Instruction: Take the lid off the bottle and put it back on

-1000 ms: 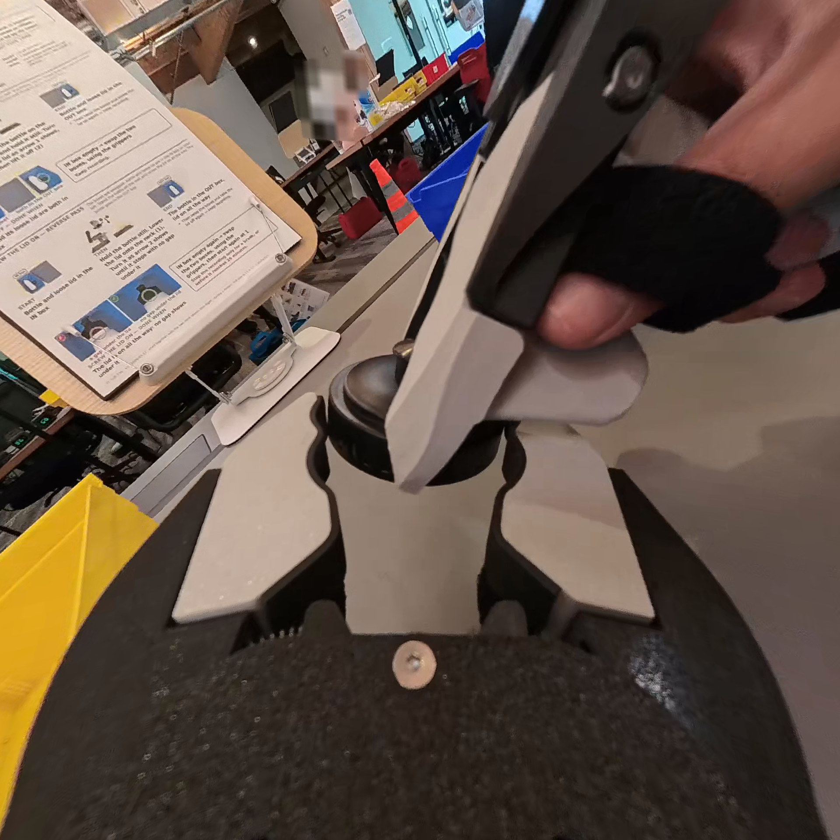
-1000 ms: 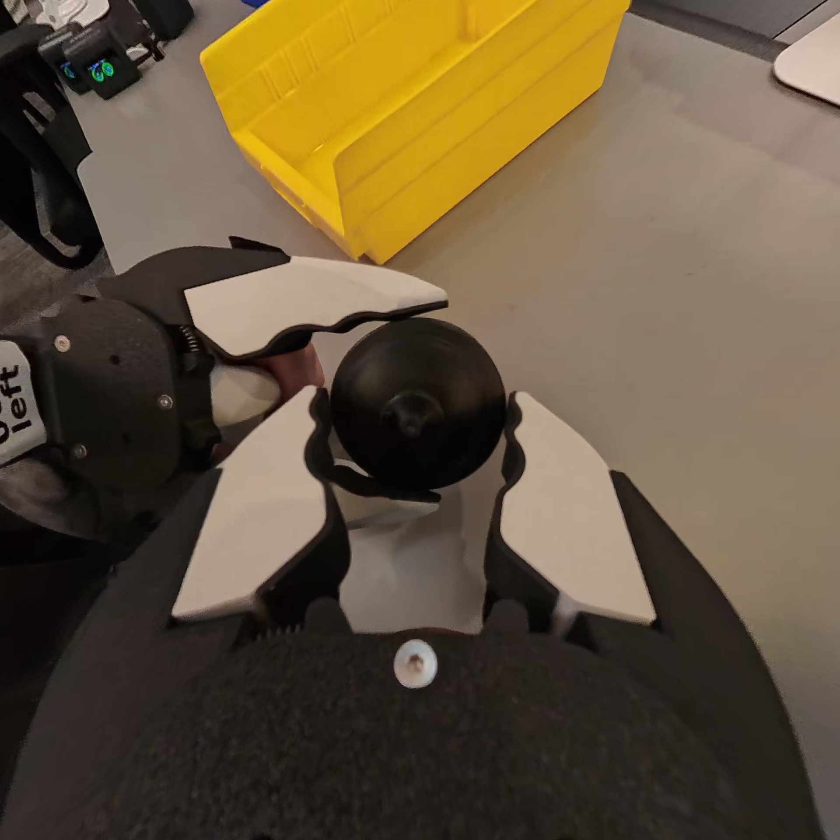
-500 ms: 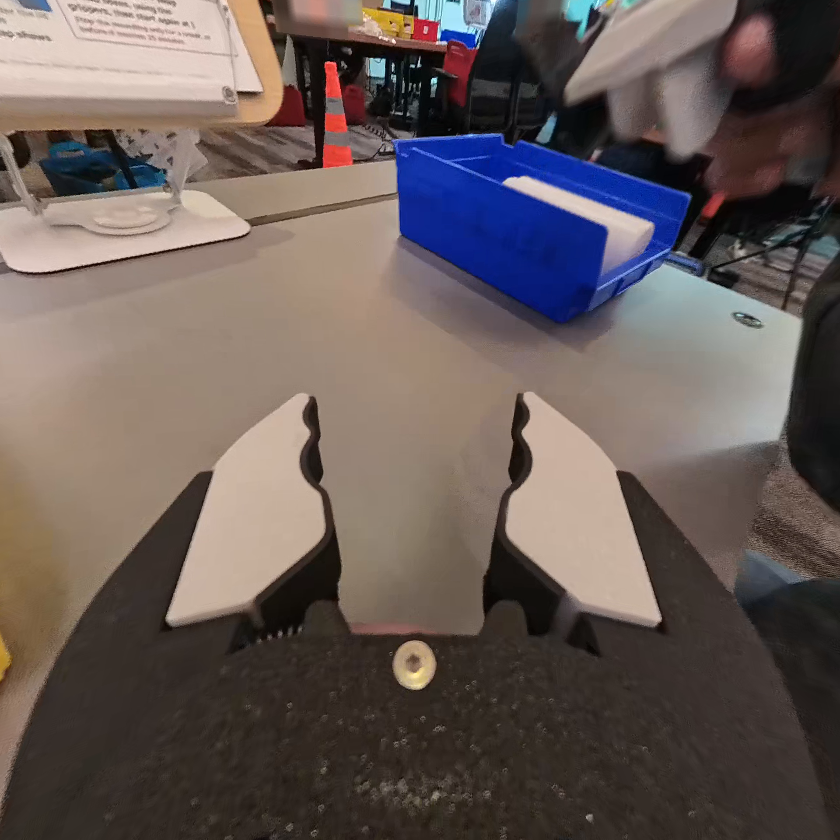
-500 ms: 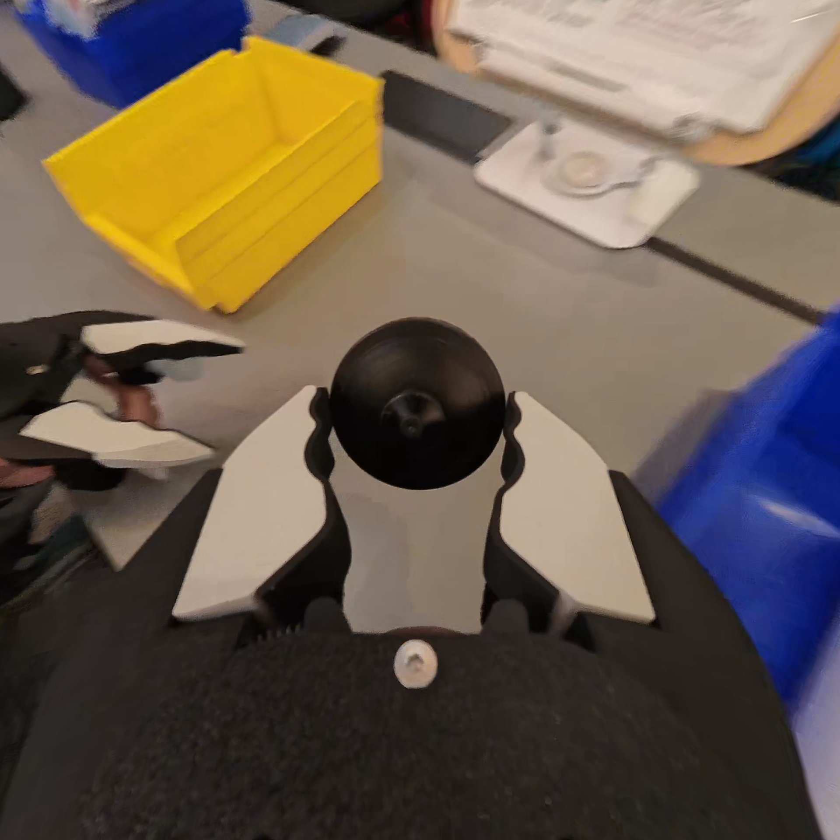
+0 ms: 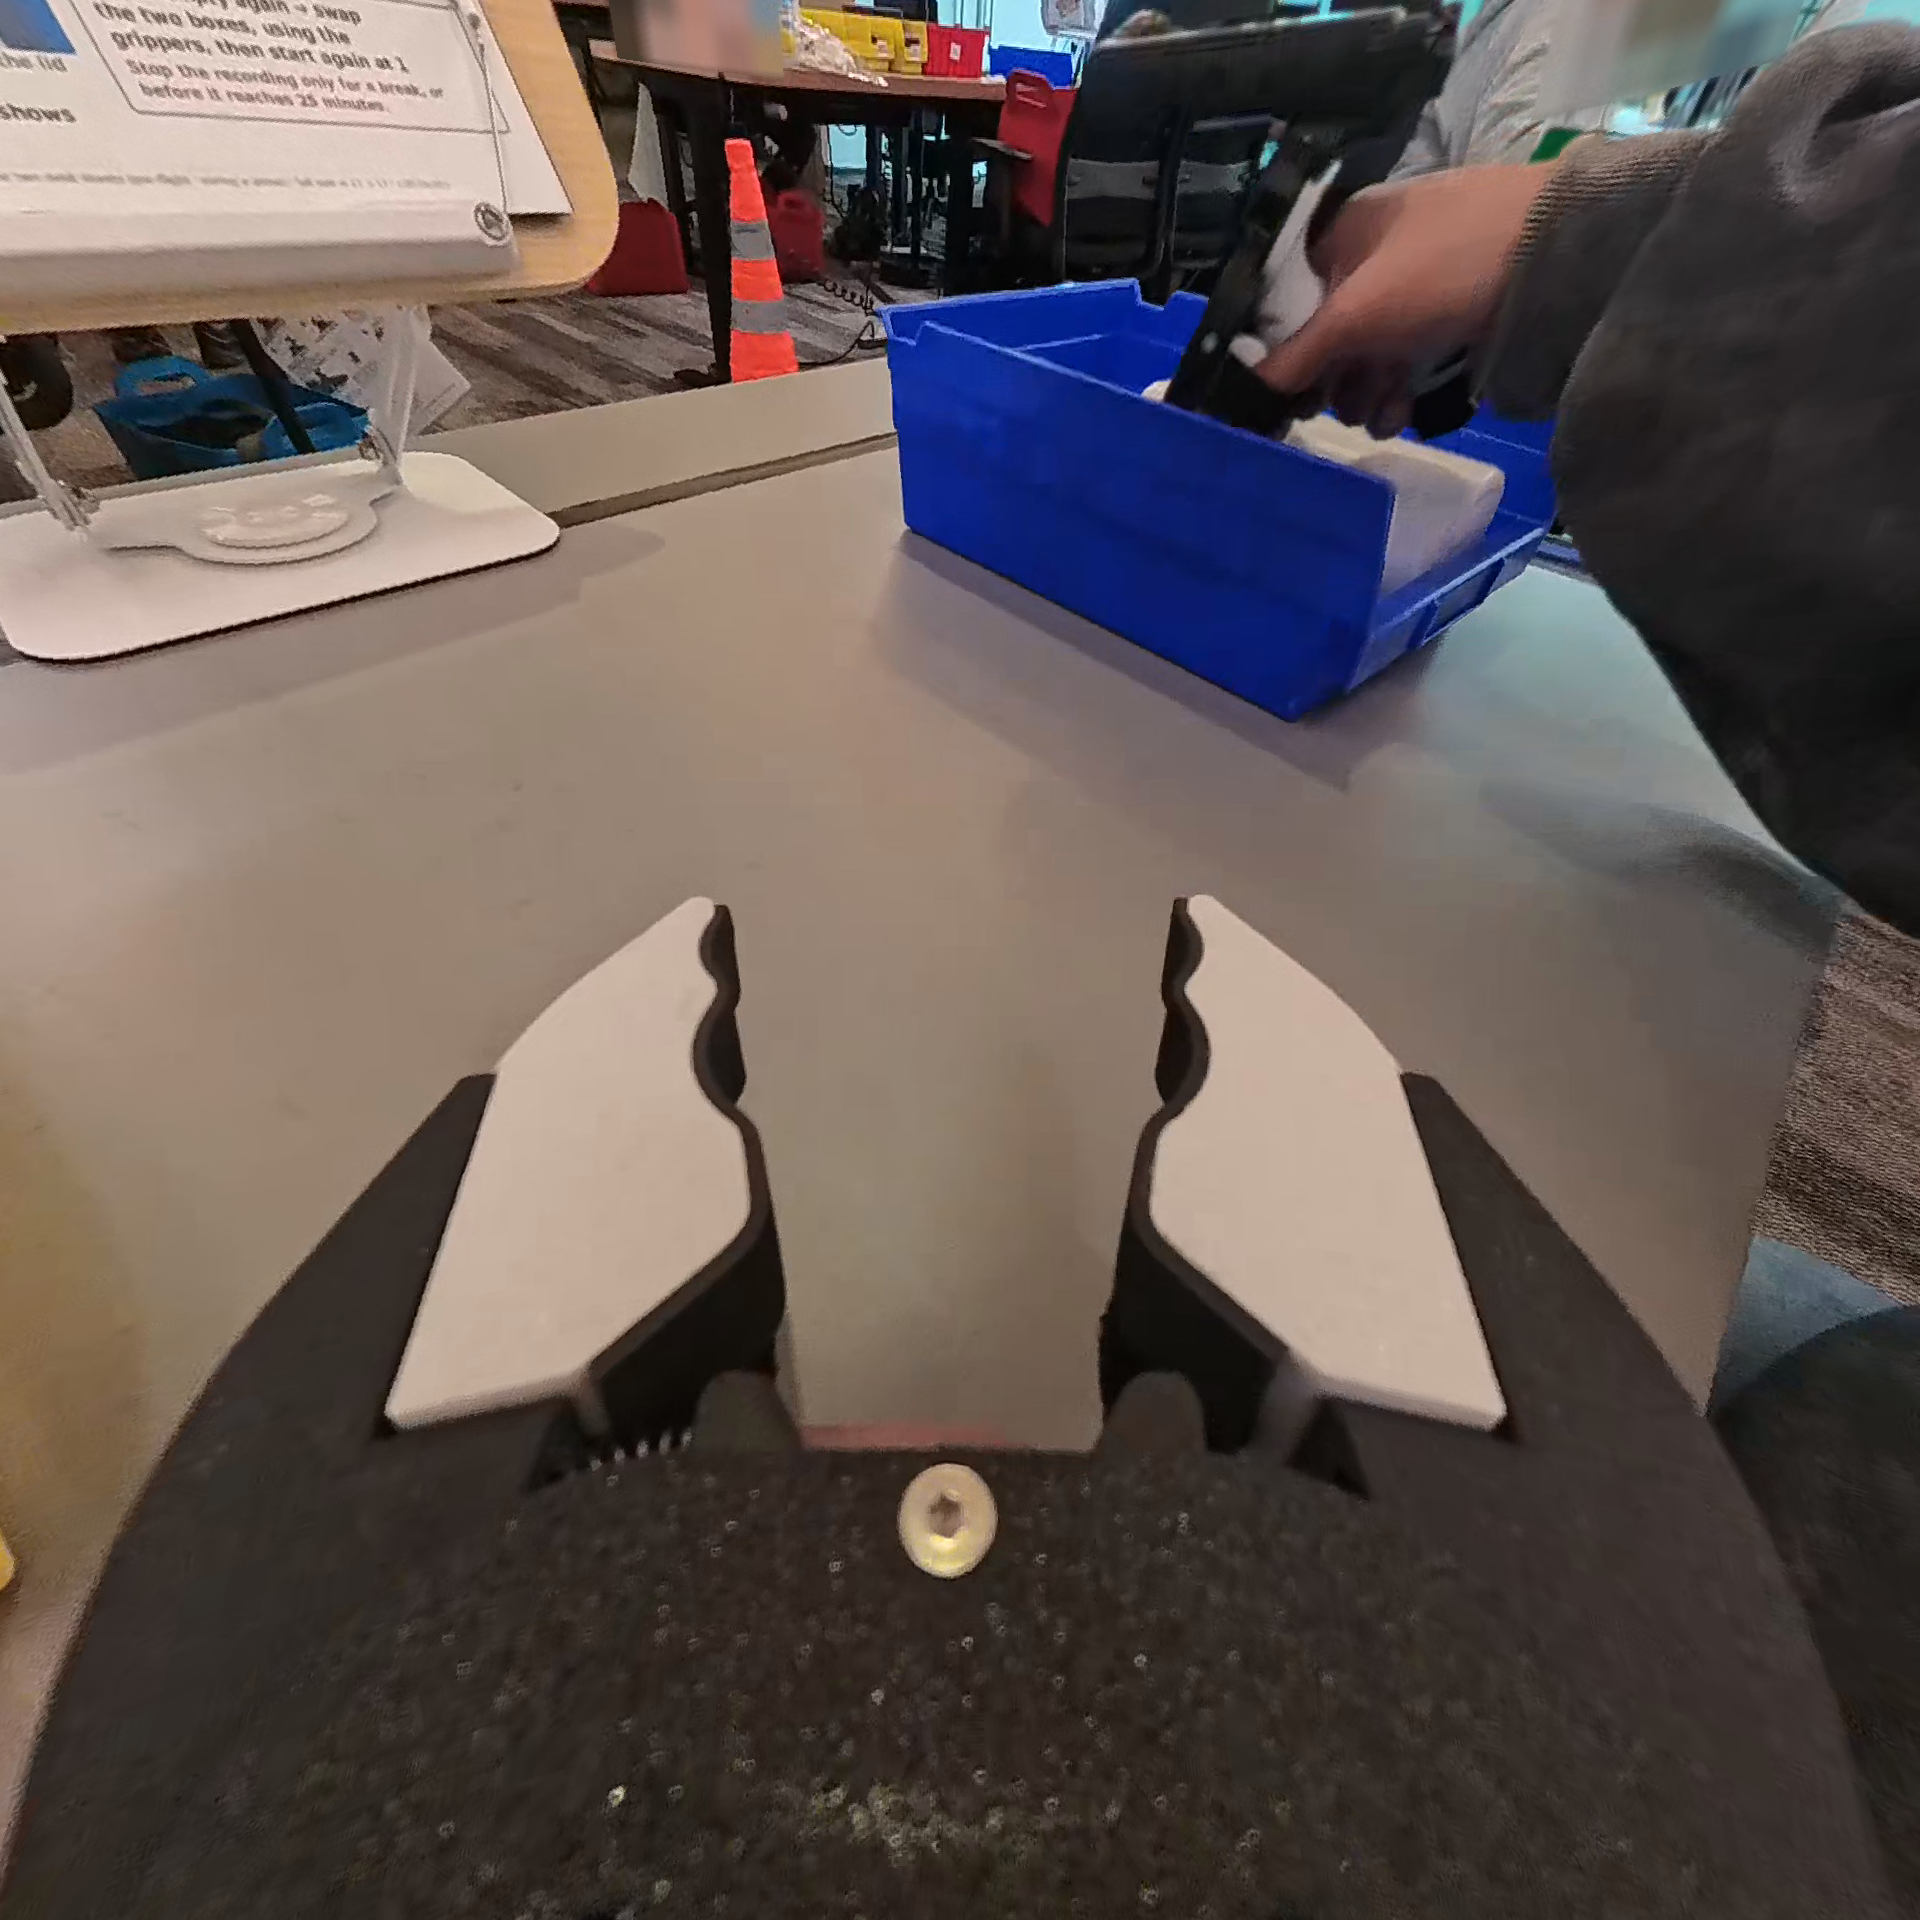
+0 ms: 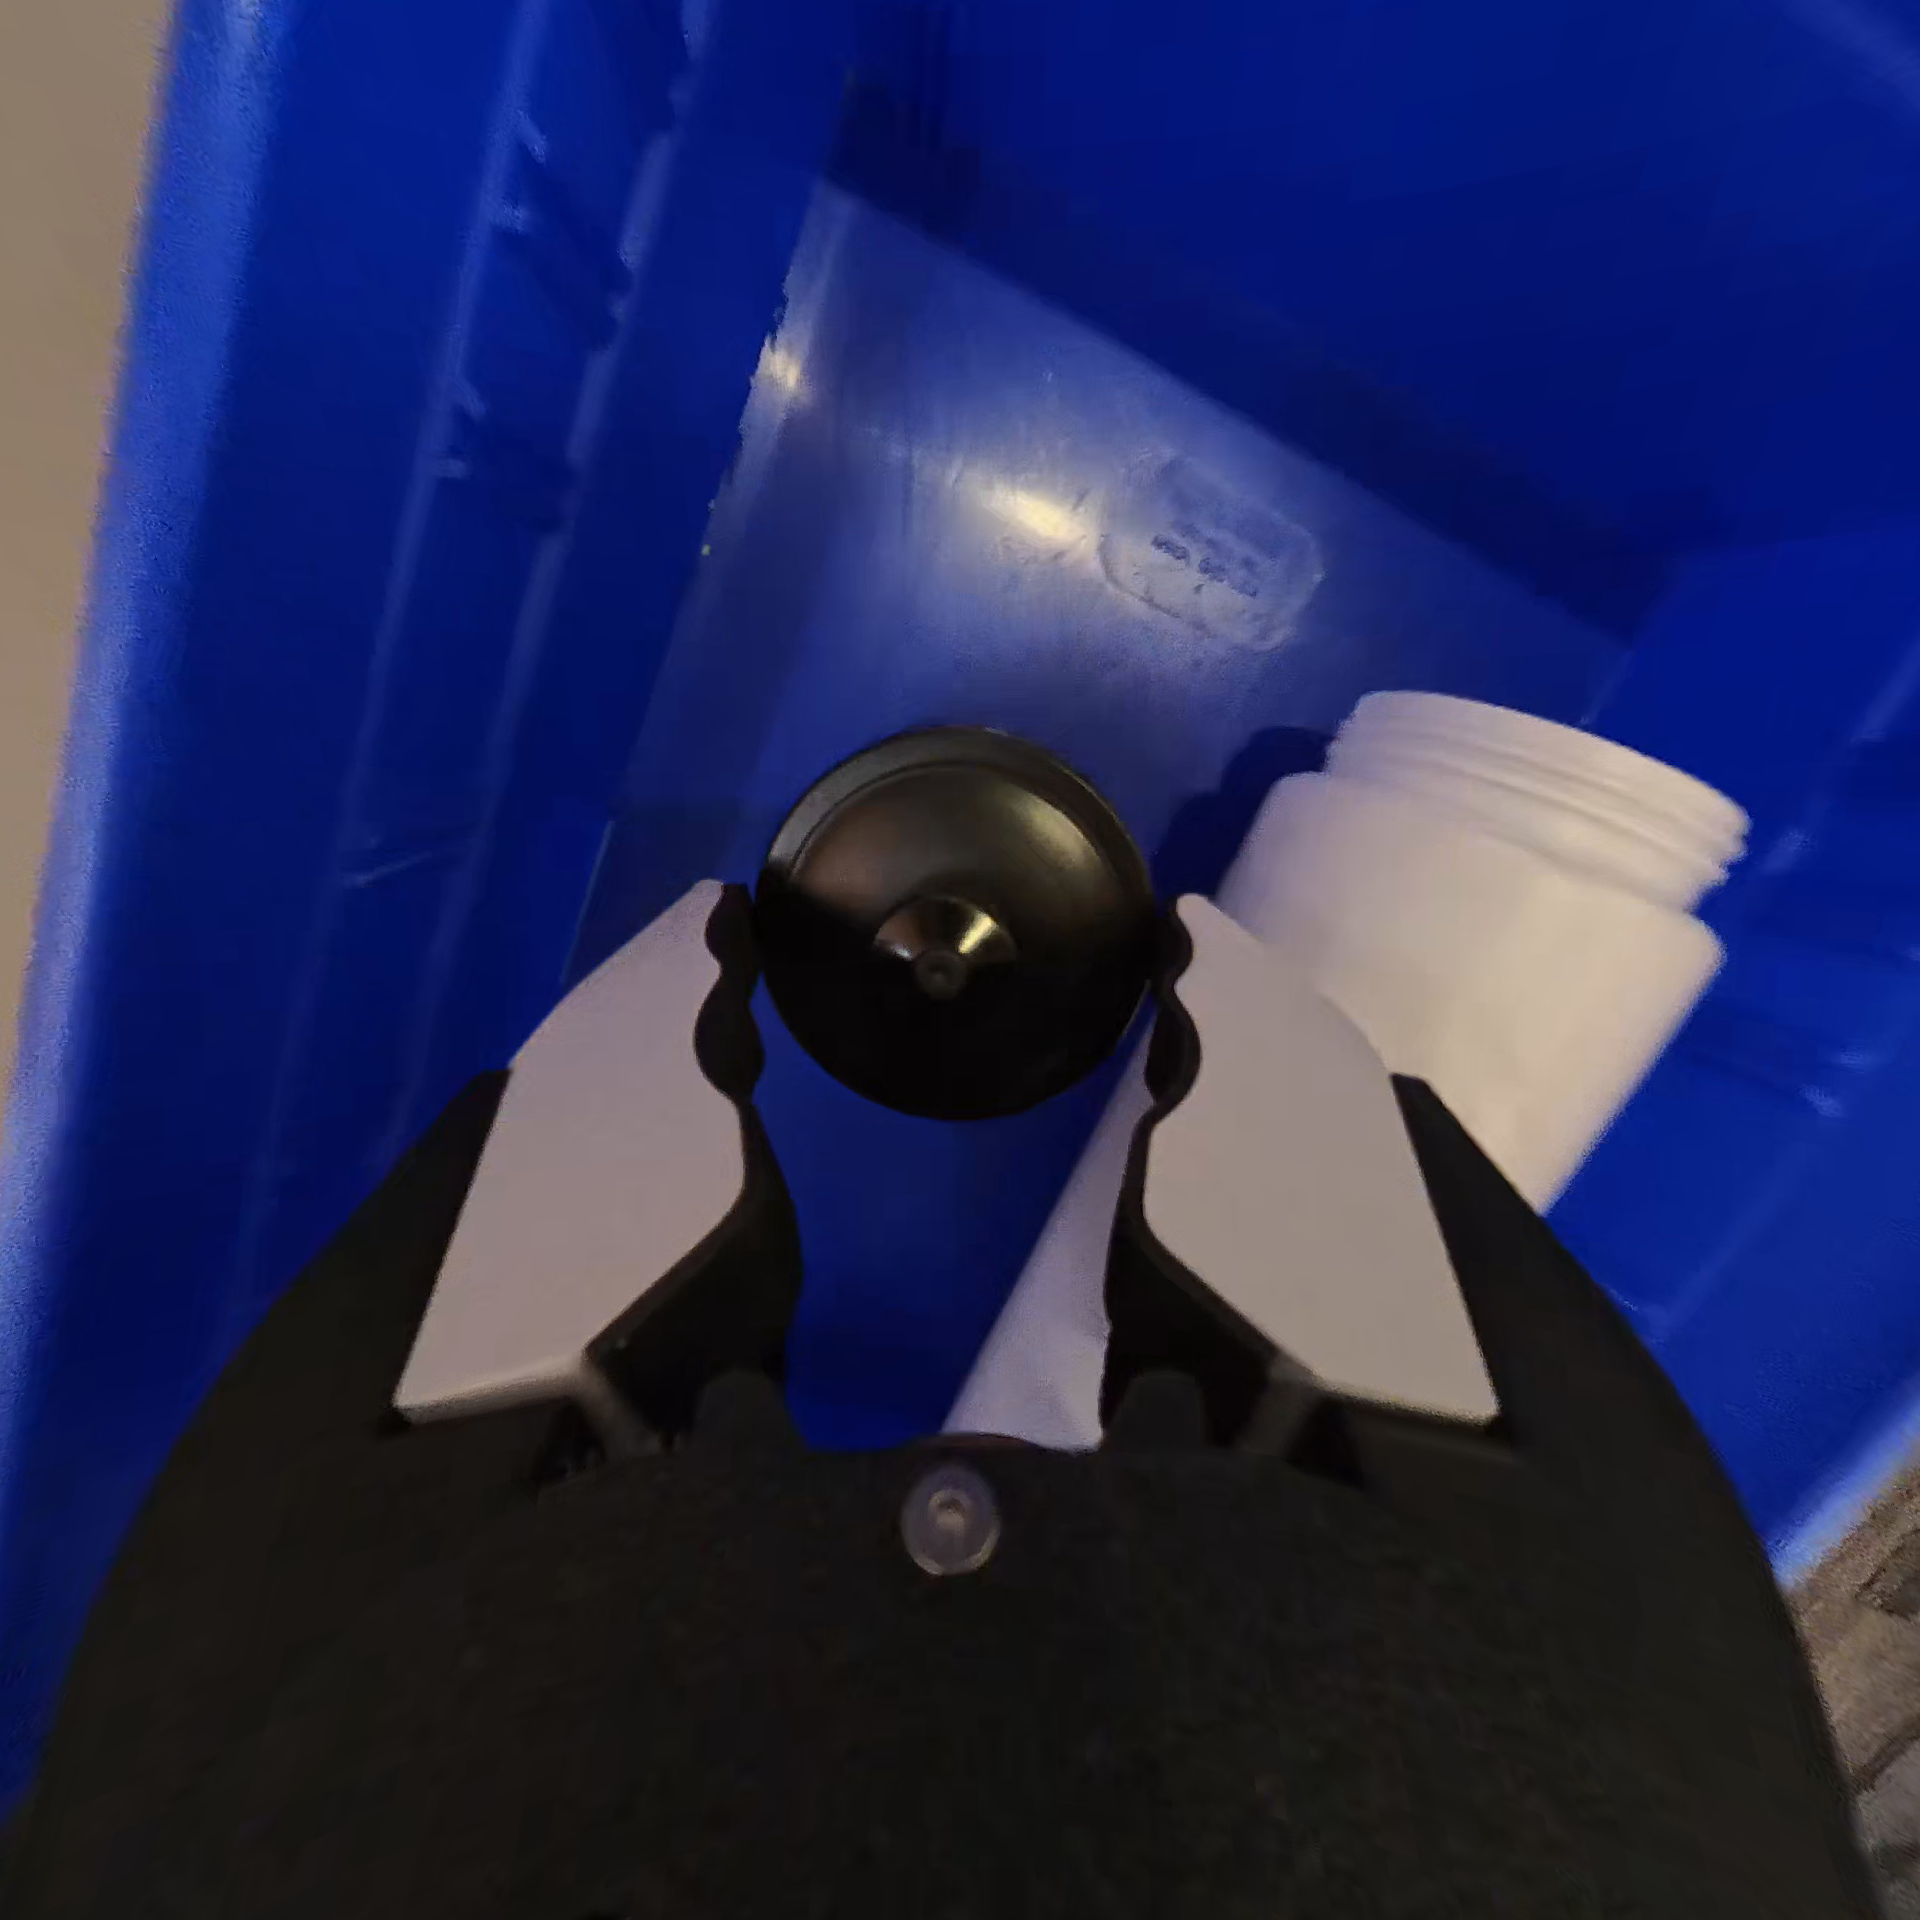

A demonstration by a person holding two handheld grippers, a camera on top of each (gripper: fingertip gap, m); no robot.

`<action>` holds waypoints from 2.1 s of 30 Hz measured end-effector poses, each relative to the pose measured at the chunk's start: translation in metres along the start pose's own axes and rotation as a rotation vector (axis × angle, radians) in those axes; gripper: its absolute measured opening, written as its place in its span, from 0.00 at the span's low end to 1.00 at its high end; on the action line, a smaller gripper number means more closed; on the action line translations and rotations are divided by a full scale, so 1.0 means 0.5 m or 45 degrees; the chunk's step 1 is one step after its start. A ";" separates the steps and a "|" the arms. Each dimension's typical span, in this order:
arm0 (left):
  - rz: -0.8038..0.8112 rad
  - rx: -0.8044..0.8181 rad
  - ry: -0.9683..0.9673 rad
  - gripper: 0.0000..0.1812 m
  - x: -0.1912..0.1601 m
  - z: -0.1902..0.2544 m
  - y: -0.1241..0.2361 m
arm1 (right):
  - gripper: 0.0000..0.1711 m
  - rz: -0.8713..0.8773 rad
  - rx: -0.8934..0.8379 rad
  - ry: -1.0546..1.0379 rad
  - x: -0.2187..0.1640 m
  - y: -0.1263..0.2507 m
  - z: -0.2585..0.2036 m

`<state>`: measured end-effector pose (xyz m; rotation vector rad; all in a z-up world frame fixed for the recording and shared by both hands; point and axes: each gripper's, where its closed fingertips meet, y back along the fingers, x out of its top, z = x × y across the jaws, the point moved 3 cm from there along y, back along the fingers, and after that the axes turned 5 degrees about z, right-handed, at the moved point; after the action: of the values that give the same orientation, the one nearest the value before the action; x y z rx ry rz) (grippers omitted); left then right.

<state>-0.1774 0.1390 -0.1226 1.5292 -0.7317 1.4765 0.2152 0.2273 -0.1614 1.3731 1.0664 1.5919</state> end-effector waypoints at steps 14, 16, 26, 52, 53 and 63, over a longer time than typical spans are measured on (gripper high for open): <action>0.007 0.015 0.011 0.43 0.010 -0.006 0.020 | 0.50 0.186 0.035 -0.097 0.059 0.003 0.001; 0.121 -0.056 0.122 0.40 0.048 0.003 0.042 | 0.47 0.491 -0.005 -0.107 0.072 0.113 0.000; 0.057 0.398 -0.052 0.47 0.040 -0.102 0.169 | 0.37 1.385 0.082 -0.242 -0.187 0.350 -0.229; -0.037 0.419 -0.029 0.44 -0.030 -0.069 0.211 | 0.49 1.138 0.109 -0.347 -0.289 0.169 -0.268; -0.041 0.411 -0.017 0.44 -0.032 -0.069 0.209 | 0.50 1.138 0.145 -0.348 -0.271 0.162 -0.278; -0.065 0.367 0.016 0.43 -0.041 -0.062 0.203 | 0.59 1.146 0.112 -0.285 -0.131 0.112 -0.316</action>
<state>-0.2832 0.1168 -0.1264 1.7376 -0.4829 1.6037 0.0655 0.1290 -0.1435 2.2138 0.3717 1.9226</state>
